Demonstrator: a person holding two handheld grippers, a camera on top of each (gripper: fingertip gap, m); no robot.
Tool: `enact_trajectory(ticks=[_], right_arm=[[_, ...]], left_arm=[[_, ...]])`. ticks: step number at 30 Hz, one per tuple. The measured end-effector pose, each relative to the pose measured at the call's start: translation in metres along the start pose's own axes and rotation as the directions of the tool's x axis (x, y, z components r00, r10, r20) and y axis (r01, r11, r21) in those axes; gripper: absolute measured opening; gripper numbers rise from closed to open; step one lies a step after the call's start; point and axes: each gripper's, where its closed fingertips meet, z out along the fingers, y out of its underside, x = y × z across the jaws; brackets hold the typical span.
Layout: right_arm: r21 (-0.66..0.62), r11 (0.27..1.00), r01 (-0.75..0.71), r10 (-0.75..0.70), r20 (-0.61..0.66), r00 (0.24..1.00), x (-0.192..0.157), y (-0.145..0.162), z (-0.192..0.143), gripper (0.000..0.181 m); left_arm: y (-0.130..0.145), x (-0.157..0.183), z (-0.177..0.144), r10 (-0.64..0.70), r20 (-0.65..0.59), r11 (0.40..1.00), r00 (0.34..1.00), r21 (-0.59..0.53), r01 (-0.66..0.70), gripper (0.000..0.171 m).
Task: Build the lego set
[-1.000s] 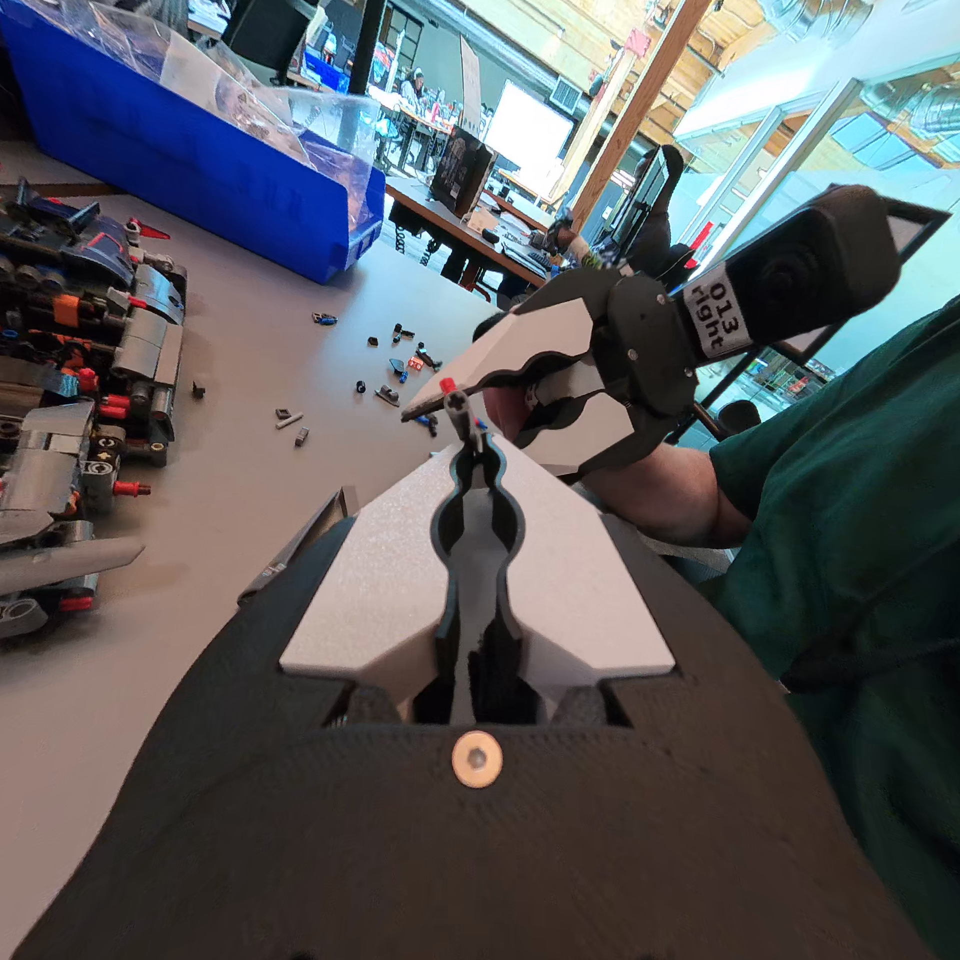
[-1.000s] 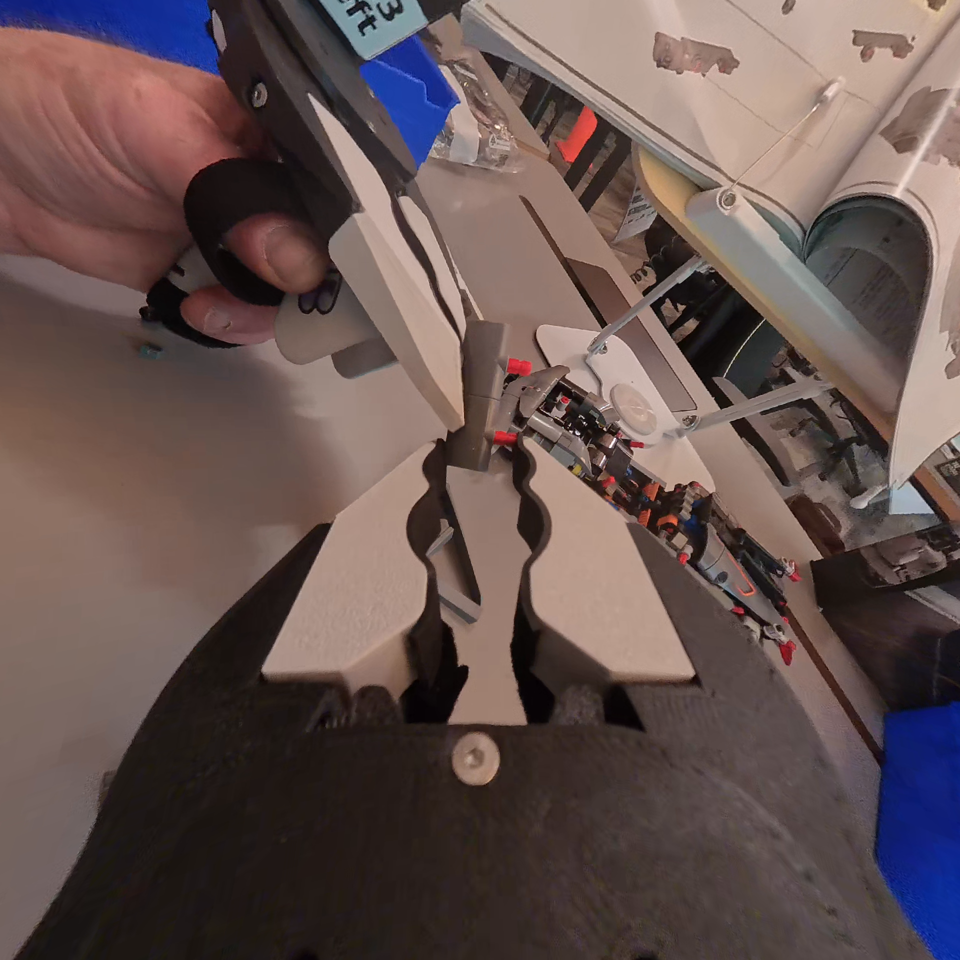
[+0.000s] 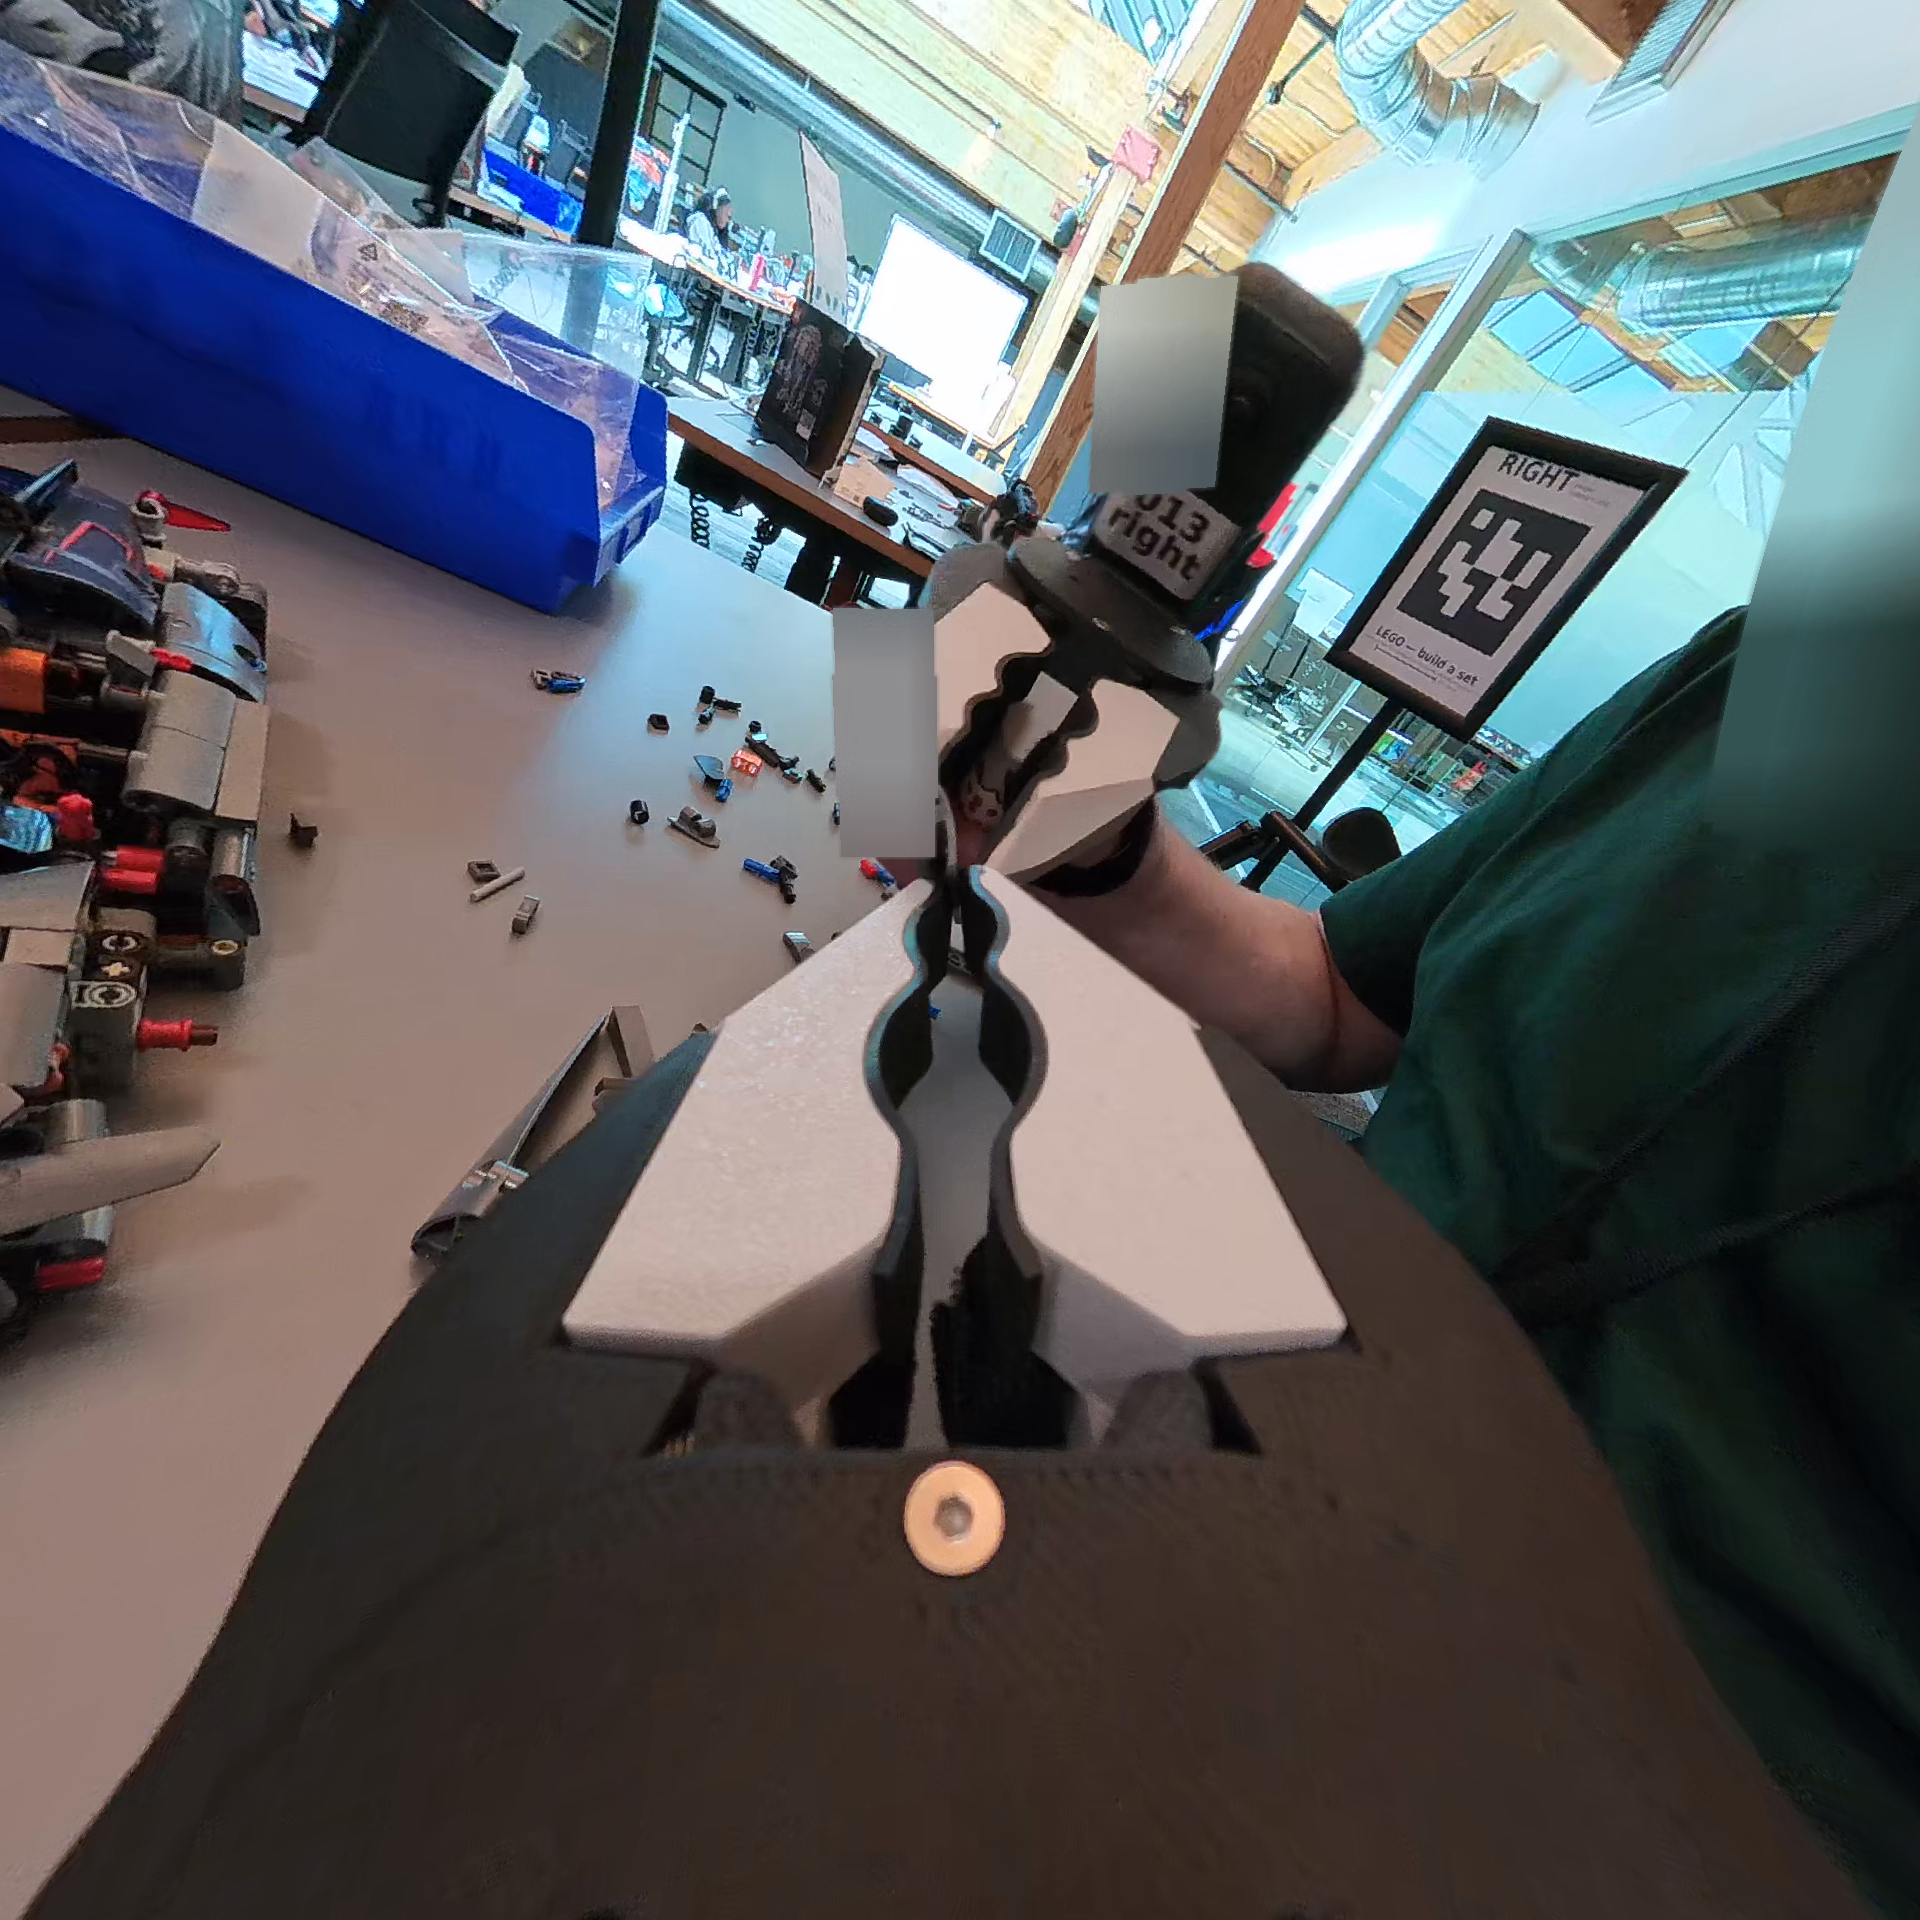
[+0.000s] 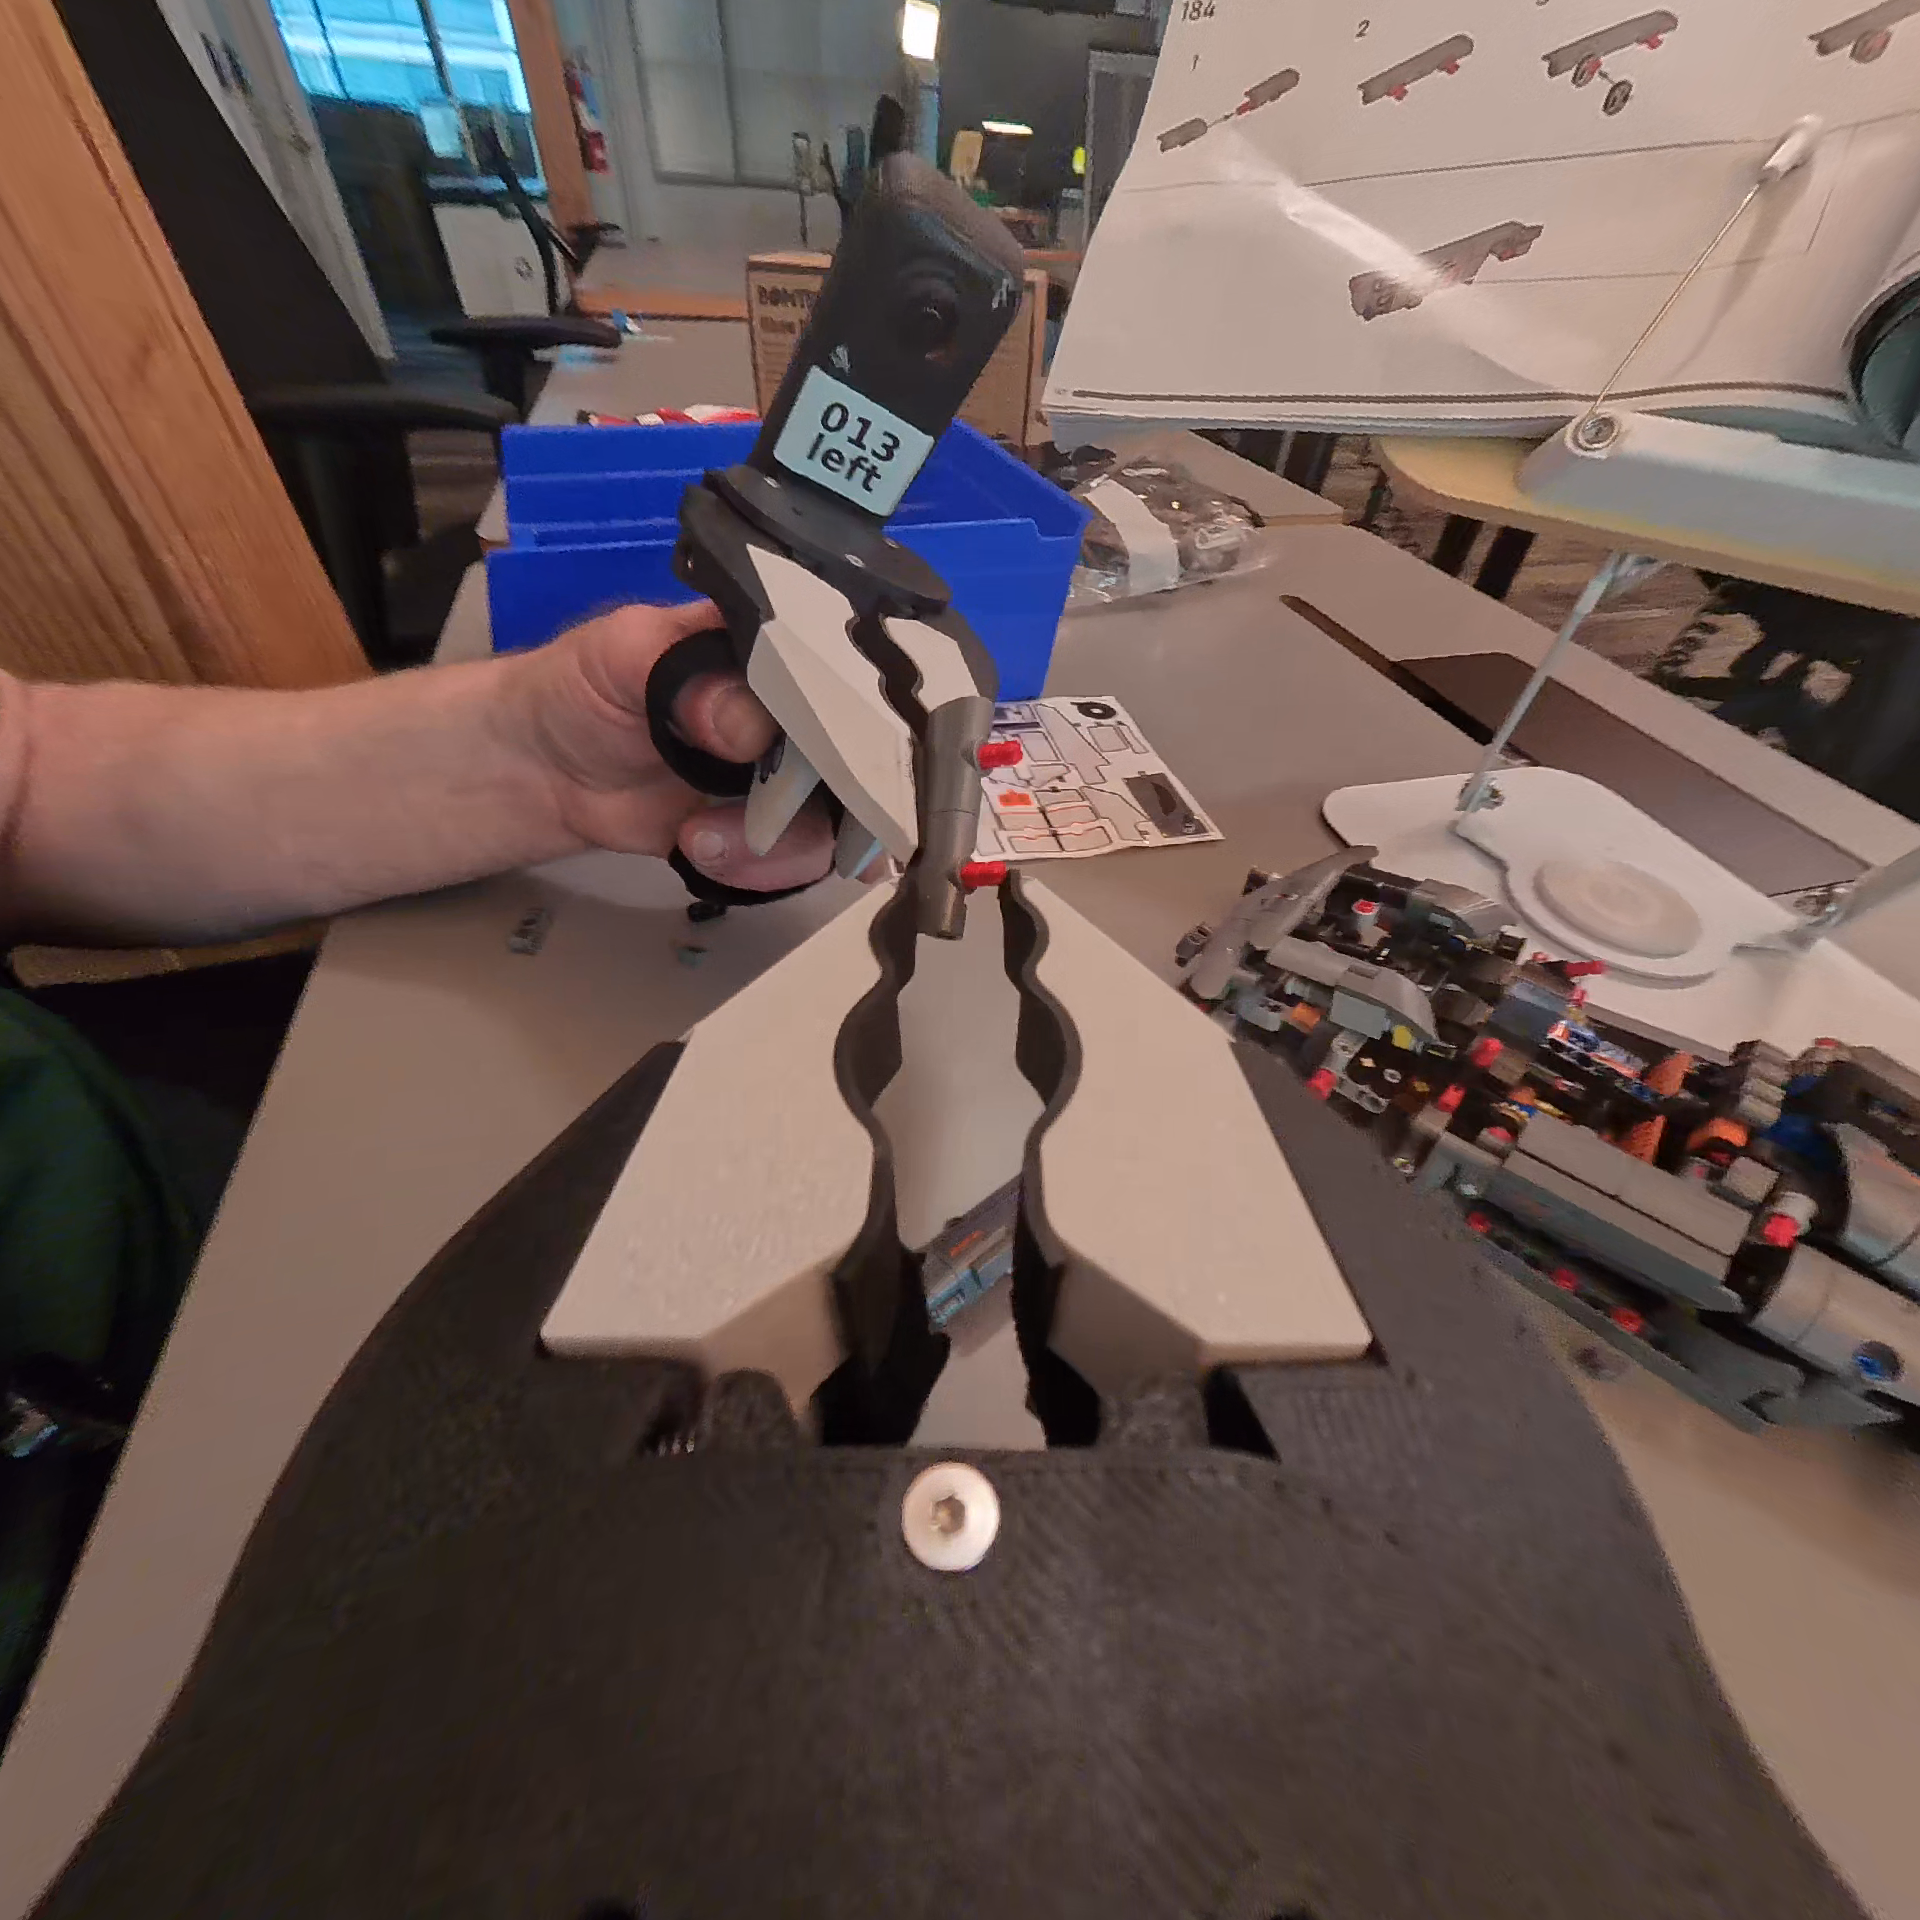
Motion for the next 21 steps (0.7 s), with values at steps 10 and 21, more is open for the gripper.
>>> enact_trajectory(ticks=[10,21], right_arm=[[-0.006,1.0,-0.018,0.018,0.033,0.999,-0.002,0.002,-0.002,0.0],[0.005,1.0,0.031,-0.031,0.02,0.999,-0.003,-0.001,-0.003,0.01]], left_arm=[[-0.007,0.004,-0.003,0.0,-0.036,0.999,0.999,0.043,0.002,0.0],[-0.005,0.01,-0.002,-0.046,-0.104,0.998,0.993,0.037,0.05,0.0]])
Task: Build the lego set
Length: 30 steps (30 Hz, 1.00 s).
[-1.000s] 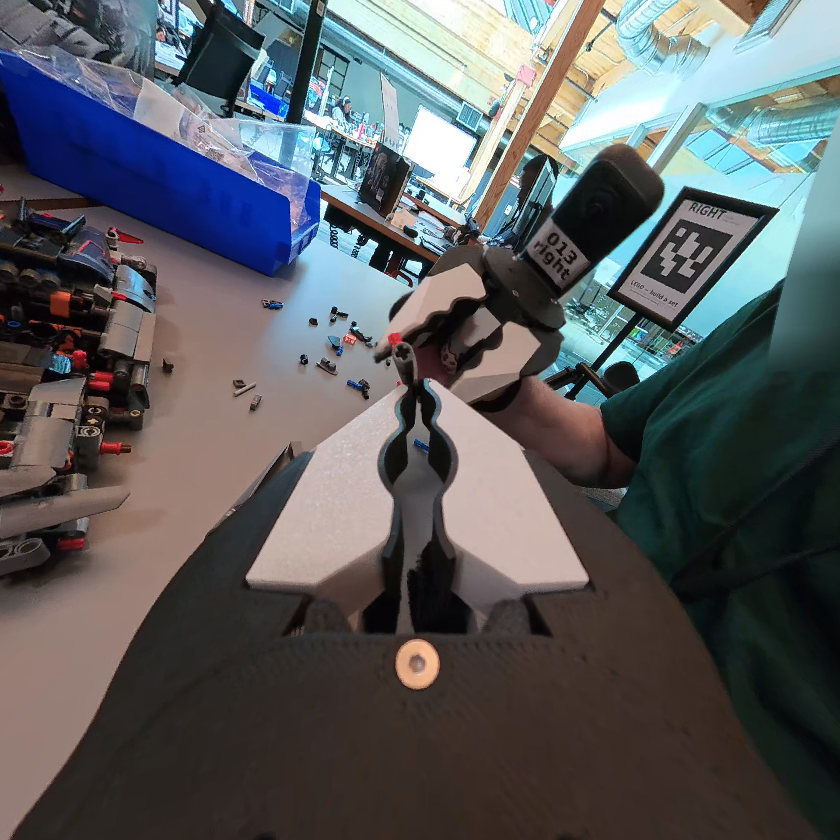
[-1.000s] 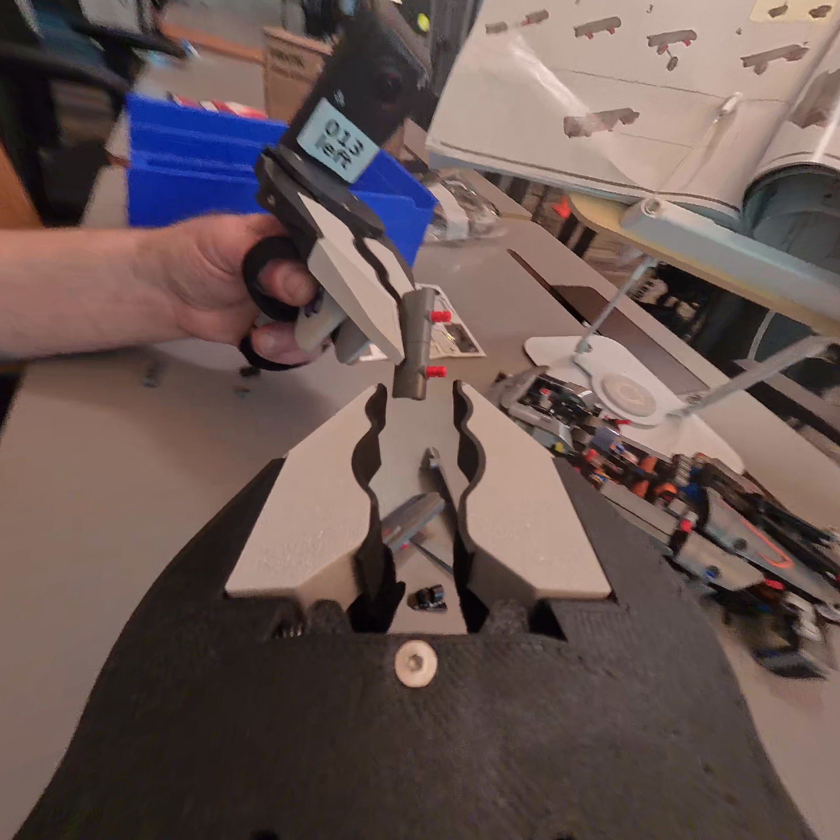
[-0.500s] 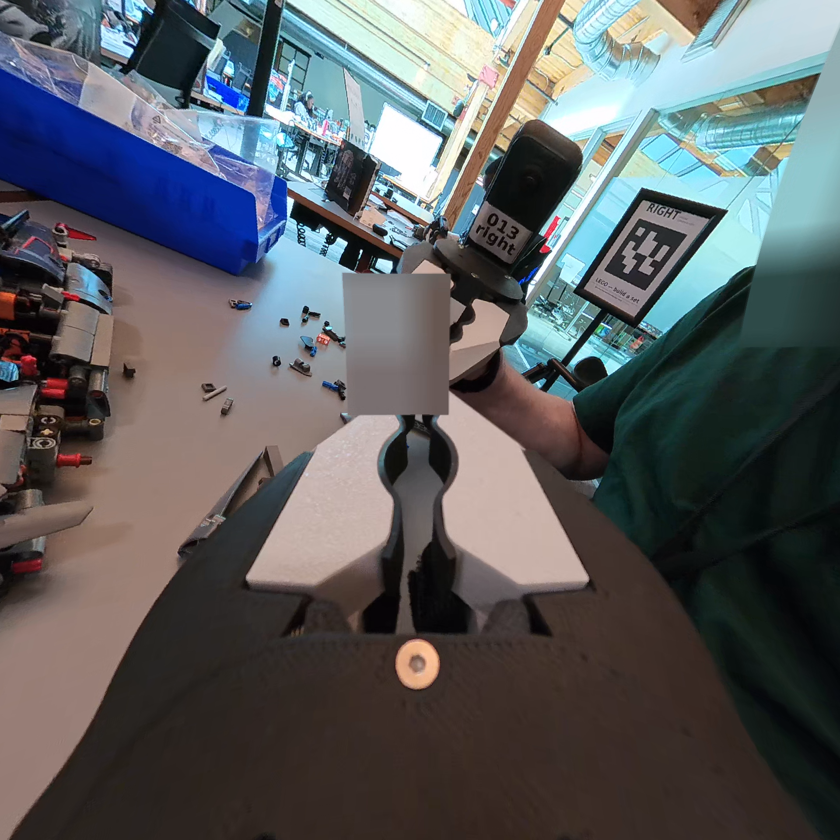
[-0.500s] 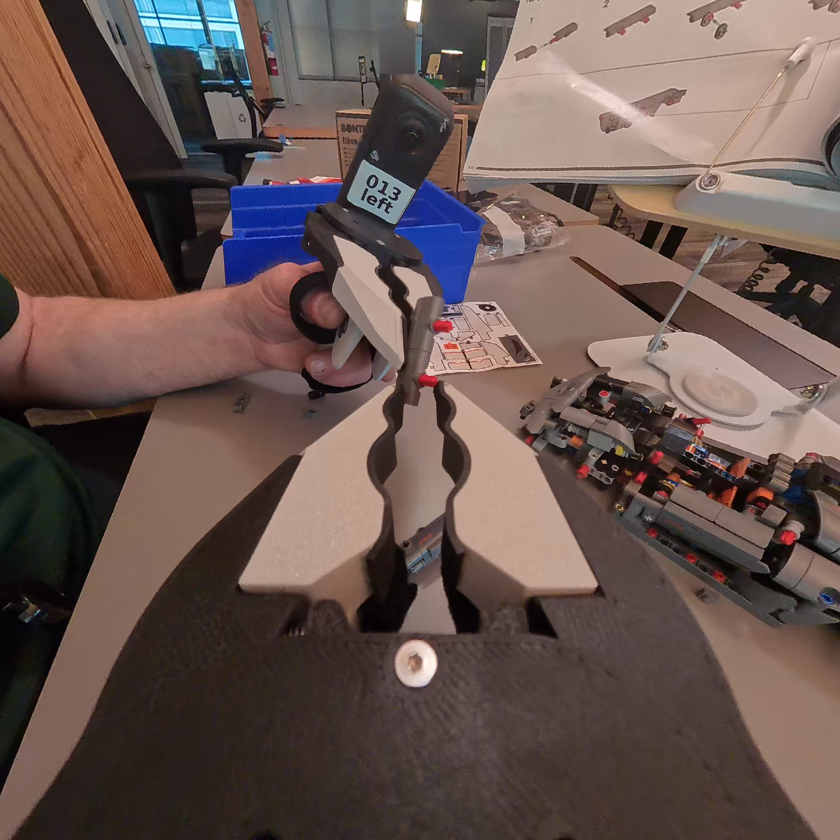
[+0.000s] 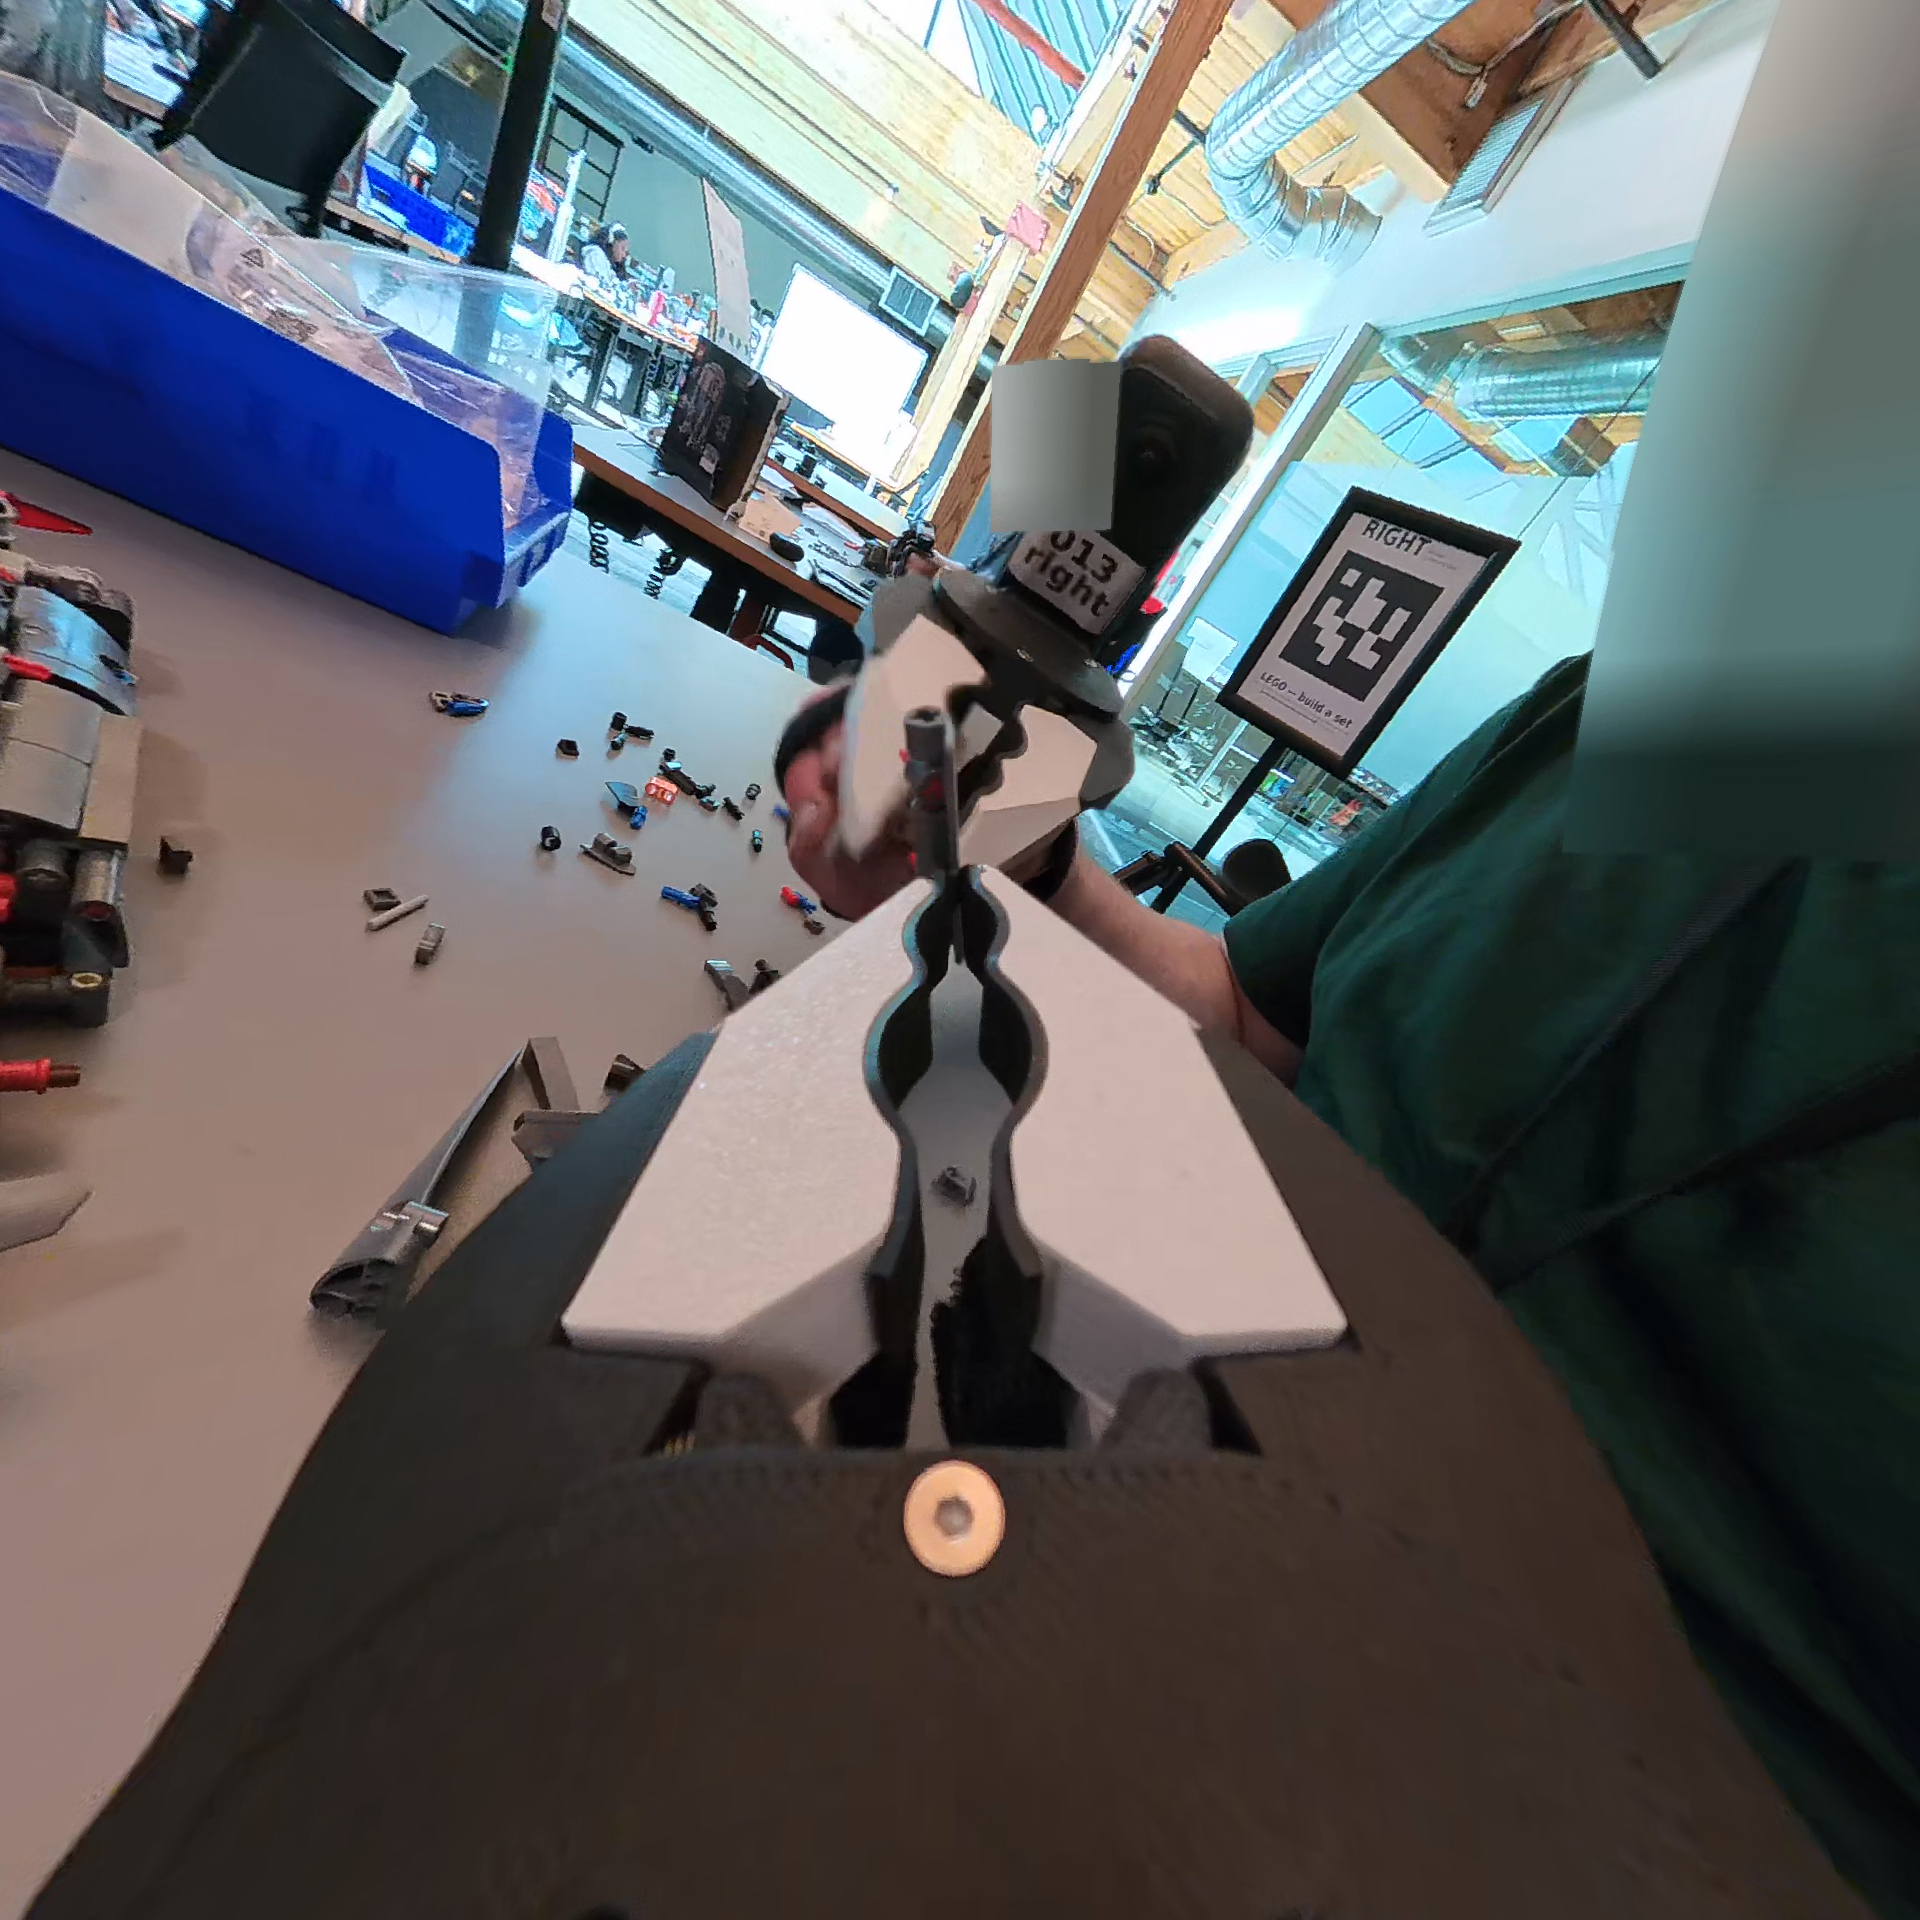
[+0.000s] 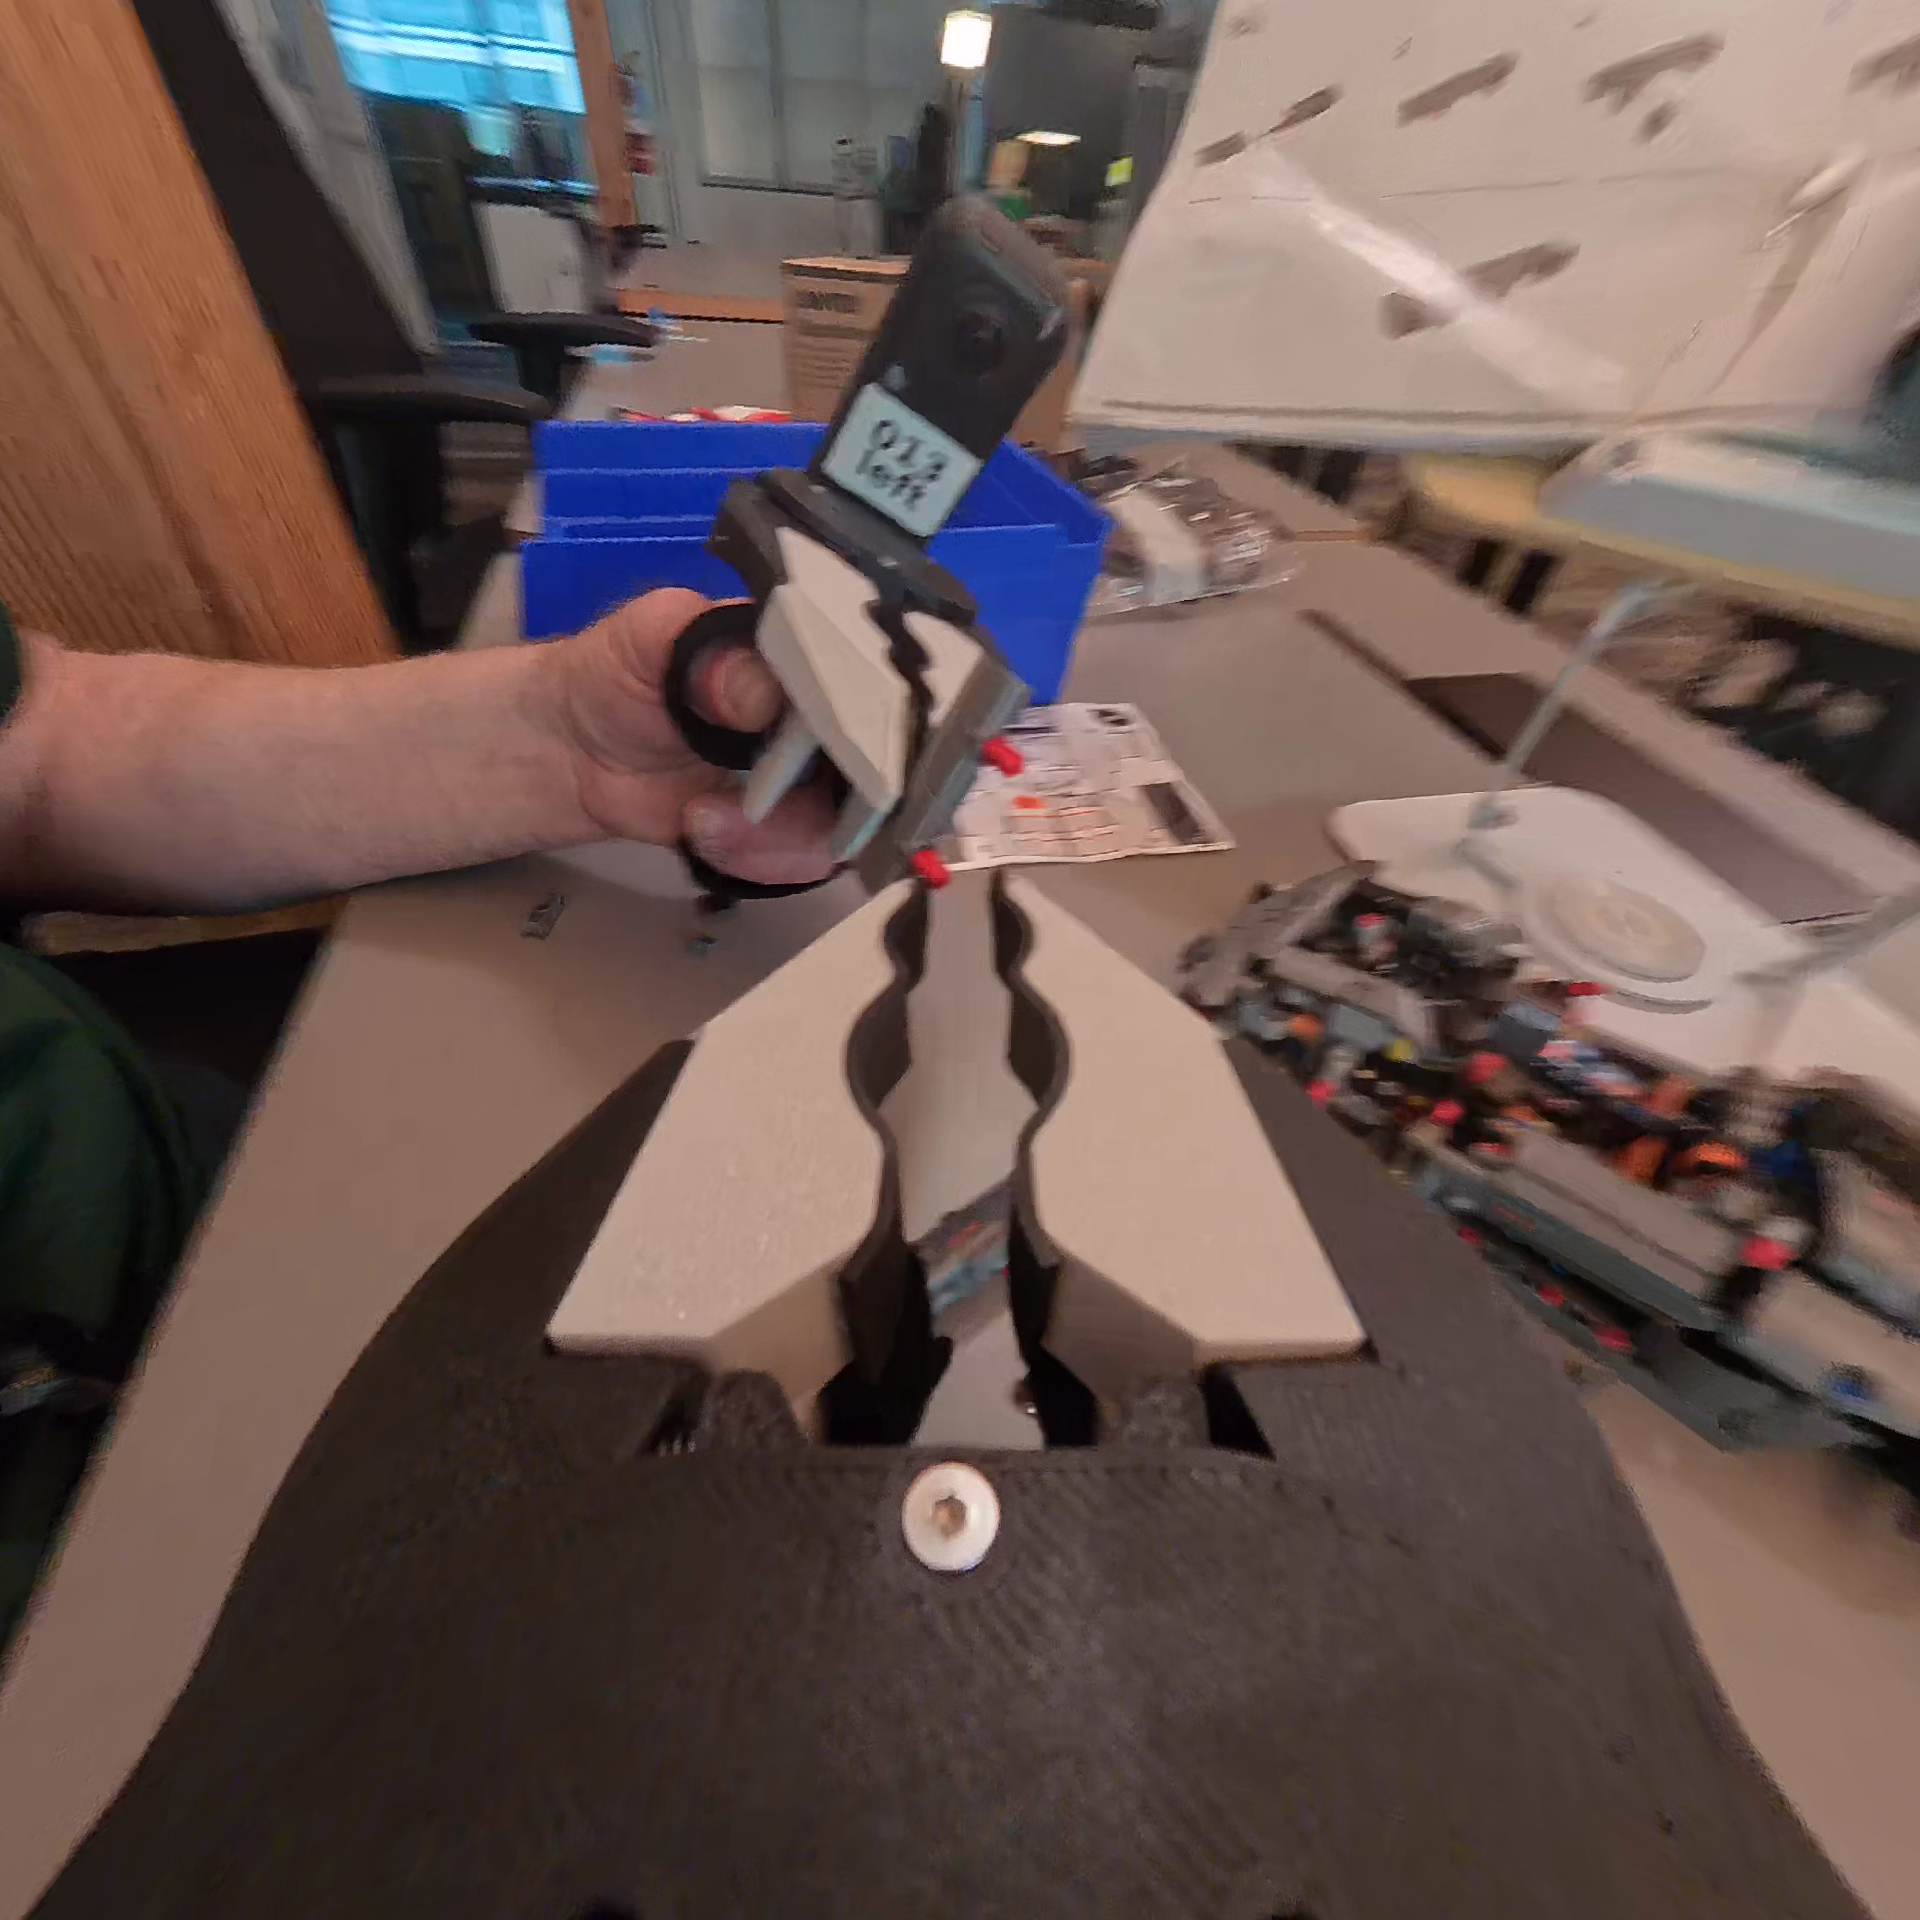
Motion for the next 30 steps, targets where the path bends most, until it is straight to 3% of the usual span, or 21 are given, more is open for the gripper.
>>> enact_trajectory(ticks=[3,4,5,8,11,15,18,22,26,30], right_arm=[[-0.008,0.975,0.222,-0.22,-0.168,0.961,0.008,-0.01,-0.004,0.044],[-0.004,0.963,0.27,-0.267,-0.159,0.95,0.003,-0.013,-0.003,0.061],[-0.006,0.949,0.314,-0.311,-0.152,0.938,-0.002,-0.014,-0.001,0.065],[-0.059,0.898,0.436,-0.44,-0.097,0.893,-0.02,-0.005,0.008,0.064],[-0.09,0.877,0.473,-0.48,-0.091,0.873,-0.022,0.0,0.01,0.052],[-0.079,0.882,0.464,-0.468,-0.046,0.882,-0.026,0.001,0.007,0.05],[-0.073,0.886,0.458,-0.46,-0.013,0.888,-0.03,0.002,0.005,0.059],[-0.076,0.87,0.487,-0.489,-0.006,0.872,-0.033,0.002,0.003,0.049],[-0.091,0.872,0.481,-0.482,0.021,0.876,-0.034,0.006,0.002,0.049],[-0.095,0.914,0.395,-0.397,0.005,0.918,-0.025,0.006,0.002,0.049]], left_arm=[[-0.002,0.004,-0.002,-0.049,-0.046,0.999,0.998,0.013,0.05,0.0],[0.001,0.004,-0.002,-0.076,-0.06,0.997,0.995,0.002,0.076,0.0],[0.005,0.004,0.0,-0.107,-0.079,0.994,0.991,-0.021,0.106,0.0],[0.018,0.008,0.008,-0.155,-0.117,0.985,0.981,-0.093,0.144,0.0],[0.023,0.012,0.011,-0.182,-0.145,0.979,0.973,-0.119,0.165,0.0],[0.025,0.016,0.01,-0.223,-0.181,0.97,0.958,-0.134,0.201,0.0],[0.022,0.017,0.008,-0.251,-0.207,0.966,0.946,-0.122,0.23,0.0],[0.026,0.024,0.006,-0.289,-0.242,0.953,0.926,-0.161,0.255,0.0],[0.03,0.024,0.006,-0.33,-0.246,0.939,0.911,-0.182,0.291,0.0],[0.022,0.015,0.006,-0.287,-0.185,0.956,0.94,-0.126,0.266,0.005]])
